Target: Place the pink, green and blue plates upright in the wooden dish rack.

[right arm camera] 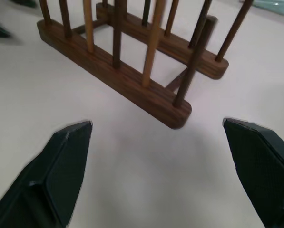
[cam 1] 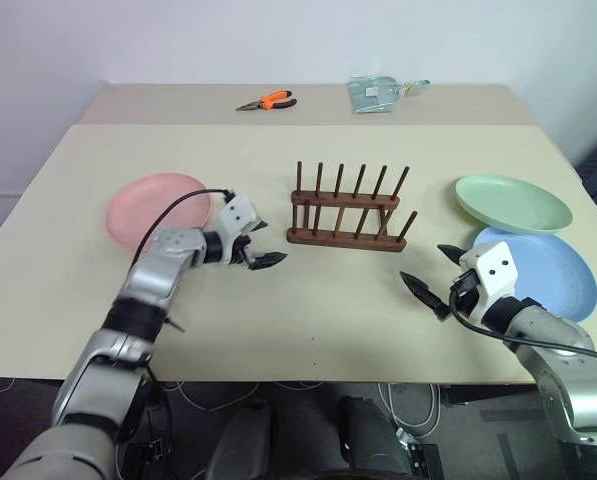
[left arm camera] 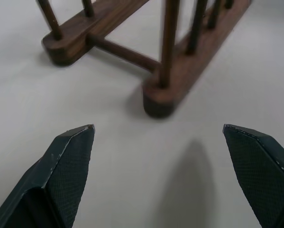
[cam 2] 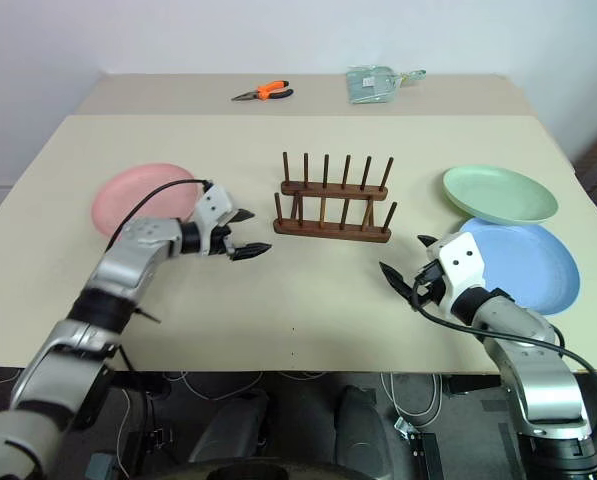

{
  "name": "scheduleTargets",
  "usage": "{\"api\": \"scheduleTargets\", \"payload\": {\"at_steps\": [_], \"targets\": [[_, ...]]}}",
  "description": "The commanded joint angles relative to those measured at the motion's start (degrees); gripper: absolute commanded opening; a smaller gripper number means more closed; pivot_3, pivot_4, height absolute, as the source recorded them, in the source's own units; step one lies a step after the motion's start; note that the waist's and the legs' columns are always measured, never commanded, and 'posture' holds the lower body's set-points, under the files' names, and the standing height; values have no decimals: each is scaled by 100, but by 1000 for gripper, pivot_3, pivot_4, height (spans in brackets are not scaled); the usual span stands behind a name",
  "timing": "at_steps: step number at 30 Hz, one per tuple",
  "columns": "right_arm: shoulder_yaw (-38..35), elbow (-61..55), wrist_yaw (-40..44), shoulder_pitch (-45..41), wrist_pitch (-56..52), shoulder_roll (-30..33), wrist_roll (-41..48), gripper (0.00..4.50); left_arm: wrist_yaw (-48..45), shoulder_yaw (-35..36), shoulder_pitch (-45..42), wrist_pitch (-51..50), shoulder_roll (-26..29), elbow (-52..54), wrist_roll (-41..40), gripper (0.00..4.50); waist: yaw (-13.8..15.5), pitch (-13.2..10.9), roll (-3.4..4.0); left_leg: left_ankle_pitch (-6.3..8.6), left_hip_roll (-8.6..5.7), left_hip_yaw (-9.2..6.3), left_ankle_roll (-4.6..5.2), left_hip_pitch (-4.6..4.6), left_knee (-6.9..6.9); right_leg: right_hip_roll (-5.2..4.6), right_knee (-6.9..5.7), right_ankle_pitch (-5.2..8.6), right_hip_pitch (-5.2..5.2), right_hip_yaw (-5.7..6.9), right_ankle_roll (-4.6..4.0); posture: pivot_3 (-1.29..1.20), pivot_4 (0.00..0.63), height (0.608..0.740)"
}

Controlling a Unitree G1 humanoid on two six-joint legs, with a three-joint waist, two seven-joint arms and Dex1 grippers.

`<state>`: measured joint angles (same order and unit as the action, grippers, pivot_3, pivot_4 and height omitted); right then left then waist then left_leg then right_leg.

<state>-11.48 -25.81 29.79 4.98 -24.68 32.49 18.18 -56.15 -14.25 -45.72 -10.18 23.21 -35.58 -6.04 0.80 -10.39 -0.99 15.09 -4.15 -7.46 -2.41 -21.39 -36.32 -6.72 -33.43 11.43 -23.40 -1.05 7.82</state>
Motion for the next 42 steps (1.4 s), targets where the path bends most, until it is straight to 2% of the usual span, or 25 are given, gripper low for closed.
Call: {"api": "scheduleTargets", "payload": {"at_steps": [1, 2, 5, 11, 12, 14, 20, 23, 25, 27, 28, 30, 31, 33, 35, 36, 38, 41, 42], "targets": [[-50, -360, -271, 67, -12, -96, -116, 4500, -340, -153, -452, 727, -230, -1121, 325, 4430, -19, 1, -2, 2, 0, 1, 2, 0, 1, 0, 3, 0, 0, 0, 1, 0, 150, 740], [-35, -369, -328, 72, 7, -120, -146, 4500, -382, -140, -624, 836, -394, -1467, 361, 4430, -38, 1, -3, 3, 0, 2, 4, 1, 5, -1, 5, 1, -1, 0, 3, 0, 150, 740], [-45, -383, -428, 133, 73, -165, -219, 4500, -442, -47, -934, 1062, -741, -2132, 425, 3602, -11, 2, -3, 2, 2, 0, 4, 1, 7, 0, -1, 3, -4, 2, 7, 0, 150, 740], [-33, -482, -482, 253, 91, -137, -342, 4500, -698, -51, -824, 1427, -821, -2184, 585, 818, -12, 5, -6, 2, 1, 0, 4, 3, 4, -1, -3, 13, 1, 2, 24, 0, 150, 740], [-30, -493, -442, 258, 81, -89, -356, 4500, -770, -59, -745, 1460, -795, -2056, 590, 763, -13, 7, -2, 3, 1, -1, 4, 5, 4, -1, -4, 14, 1, 1, 24, 0, 150, 740], [-92, -525, -308, 309, 55, 65, -380, 4500, -1028, -130, -431, 1511, -664, -1476, 582, 767, -29, 8, 0, 3, 2, -1, 4, 7, 6, 0, -5, 14, 2, 1, 24, 0, 150, 740], [-623, -461, 157, 653, 5, 612, -277, 4500, -1749, -377, 1064, 606, 56, 1815, 209, 767, -55, 12, 7, 3, 4, -2, 5, 6, 12, -1, -5, 7, 0, -4, 9, 0, 150, 740], [-835, -268, 287, 863, 109, 743, -372, 4500, -1653, -446, 1423, 147, 206, 2610, 210, 767, -4, 12, 7, 3, 5, -2, 5, 4, 7, -1, -6, 7, 0, -4, 7, 0, 150, 740], [-889, -204, 370, 997, 159, 812, -430, 4500, -1458, -443, 1480, -111, 200, 2720, 268, 1819, 8, 12, 6, 3, 4, -5, 5, 4, 1, -1, -5, 12, 8, -2, 6, 0, 150, 740], [-943, -156, 450, 1179, 197, 888, -540, 4500, -1284, -486, 1535, -113, 268, 2717, 436, 2571, -1, 12, 6, 3, 3, -5, 5, 4, -2, -1, -5, 27, 9, -3, 10, 0, 150, 740], [-984, -131, 497, 1266, 217, 919, -566, 4500, -1188, -511, 1564, -91, 314, 2719, 531, 3101, -7, 12, 6, 3, 3, -5, 5, 5, -1, -1, -5, 27, 9, -2, 11, 0, 150, 740], [-1111, -159, 651, 1471, 234, 970, -502, 3941, -1117, -489, 1668, -168, 477, 2828, 582, 4182, -17, 13, 9, 3, 4, -5, 5, 6, 2, -1, -6, 23, 7, -3, 17, 0, 150, 740], [-1175, -199, 739, 1556, 205, 983, -427, 3630, -1149, -452, 1735, -245, 566, 2926, 516, 4200, -27, 14, 11, 3, 4, -3, 5, 8, 5, -1, -7, 21, 6, -4, 17, 0, 150, 740], [-1225, -438, 945, 1766, 88, 1000, -267, 2605, -1349, -298, 1985, -658, 829, 3337, 173, 4054, -56, 18, 17, 3, 6, -2, 5, 10, 8, 0, -7, 22, 6, -4, 18, 0, 150, 740], [-1171, -690, 1085, 1915, -17, 1000, -154, 1576, -1595, -233, 2253, -1123, 1115, 3837, -187, 3219, -88, 20, 20, 4, 11, -2, 6, 12, 15, 2, -8, 24, 4, -4, 16, 0, 150, 740], [-1082, -825, 1128, 1954, -86, 996, -108, 944, -1723, -254, 2411, -1307, 1267, 4110, -339, 2647, -94, 21, 22, 4, 13, -4, 6, 11, 14, 4, -10, 28, 3, -3, 9, 0, 150, 740], [-884, -1038, 1172, 1982, -221, 979, -53, 15, -1810, -304, 2681, -1629, 1429, 4551, -590, 1712, -134, 25, 28, 4, 14, -3, 6, 10, 12, 3, -10, 31, 3, -4, 8, 0, 150, 740], [-500, -1215, 1176, 1958, -385, 987, -116, 0, -1517, -435, 2898, -1931, 1331, 4959, -663, 214, -109, 25, 27, 4, 13, -3, 6, 8, 6, -4, -7, 33, 7, -4, 5, 0, 150, 740], [-273, -1213, 1120, 1895, -418, 1006, -253, 0, -1315, -515, 2927, -1969, 1199, 5003, -590, 214, -81, 25, 26, 4, 12, -8, 6, 4, 4, -5, -5, 34, 7, -1, 5, 0, 150, 740]]}}
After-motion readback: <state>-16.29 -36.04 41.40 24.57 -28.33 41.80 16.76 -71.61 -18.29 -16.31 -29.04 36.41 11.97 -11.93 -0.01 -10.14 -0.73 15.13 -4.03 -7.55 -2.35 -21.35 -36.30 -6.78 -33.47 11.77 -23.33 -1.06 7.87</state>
